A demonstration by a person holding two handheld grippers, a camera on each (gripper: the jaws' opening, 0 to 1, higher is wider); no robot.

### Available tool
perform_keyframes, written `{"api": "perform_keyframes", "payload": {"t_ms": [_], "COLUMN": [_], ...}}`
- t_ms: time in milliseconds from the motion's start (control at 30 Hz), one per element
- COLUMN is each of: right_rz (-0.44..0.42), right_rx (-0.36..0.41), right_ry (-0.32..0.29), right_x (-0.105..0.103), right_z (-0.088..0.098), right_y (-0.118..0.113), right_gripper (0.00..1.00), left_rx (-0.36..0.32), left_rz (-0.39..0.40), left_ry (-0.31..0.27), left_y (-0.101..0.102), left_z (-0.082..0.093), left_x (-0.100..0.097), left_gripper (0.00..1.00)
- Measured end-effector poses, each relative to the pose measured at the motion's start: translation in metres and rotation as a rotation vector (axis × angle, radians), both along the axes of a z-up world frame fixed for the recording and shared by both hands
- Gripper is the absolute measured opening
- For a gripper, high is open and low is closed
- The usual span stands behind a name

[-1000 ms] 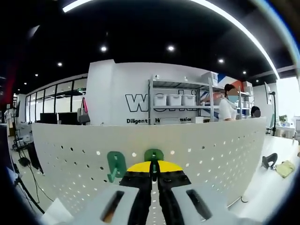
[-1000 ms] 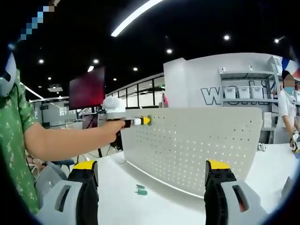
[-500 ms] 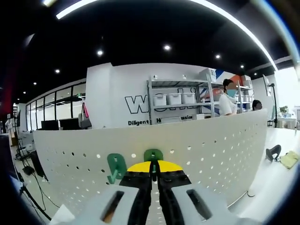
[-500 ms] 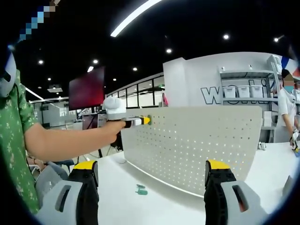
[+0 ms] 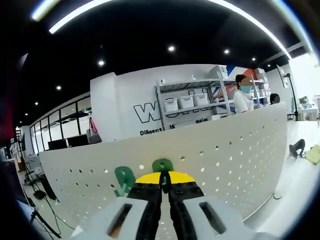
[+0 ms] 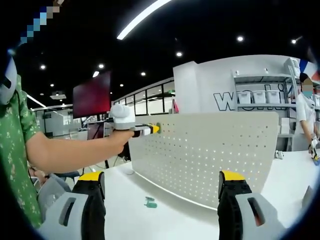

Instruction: Insert the hook assembly into the mounting plate slot until the hook locks in place.

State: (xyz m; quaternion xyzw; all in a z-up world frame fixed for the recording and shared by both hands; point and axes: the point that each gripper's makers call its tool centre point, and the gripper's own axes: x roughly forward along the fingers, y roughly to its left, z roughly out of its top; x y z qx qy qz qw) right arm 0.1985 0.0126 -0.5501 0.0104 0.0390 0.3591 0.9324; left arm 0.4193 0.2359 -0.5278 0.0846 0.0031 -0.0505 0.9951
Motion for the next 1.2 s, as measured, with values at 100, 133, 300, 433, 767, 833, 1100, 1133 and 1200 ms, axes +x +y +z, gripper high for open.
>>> {"api": "perform_keyframes", "payload": {"t_ms": [100,133,300,433,767,833,1100,1133,1200], "right_rz": [-0.002,-0.002,0.0,0.0,0.0,0.001,0.005,0.006,0.007], "right_rx": [0.001,0.001,0.003,0.001,-0.003,-0.002,-0.004,-0.004,-0.005], "right_ry": [0.002,0.002,0.001,-0.001,0.0,0.0,-0.001,-0.001,0.0], "right_x": [0.0,0.0,0.001,0.001,0.0,0.0,0.0,0.0,0.001], "right_z": [-0.001,-0.001,-0.001,0.0,0.0,0.0,0.0,0.0,0.0], "right_y": [-0.001,-0.001,0.0,0.0,0.001,0.001,0.003,0.004,0.004], "right_gripper": [0.96,0.96,0.96,0.96,0.96,0.96,0.96,0.96,0.96], "left_rx": [0.002,0.002,-0.004,-0.01,-0.04,-0.042,-0.068,-0.07,-0.073], "left_rz": [0.001,0.0,-0.001,-0.004,-0.007,-0.008,-0.015,-0.015,-0.015], "left_ry": [0.003,0.006,0.01,0.017,0.021,0.022,0.026,0.026,0.028], "left_y": [0.0,0.0,0.0,0.001,0.002,0.003,0.003,0.003,0.003], "left_z": [-0.001,-0.002,-0.005,-0.008,-0.012,-0.013,-0.016,-0.017,-0.018], "left_x": [0.0,0.0,0.0,-0.001,-0.004,-0.004,-0.007,-0.008,-0.009], "left_gripper": [0.04,0.04,0.04,0.03,0.06,0.06,0.1,0.11,0.13]}}
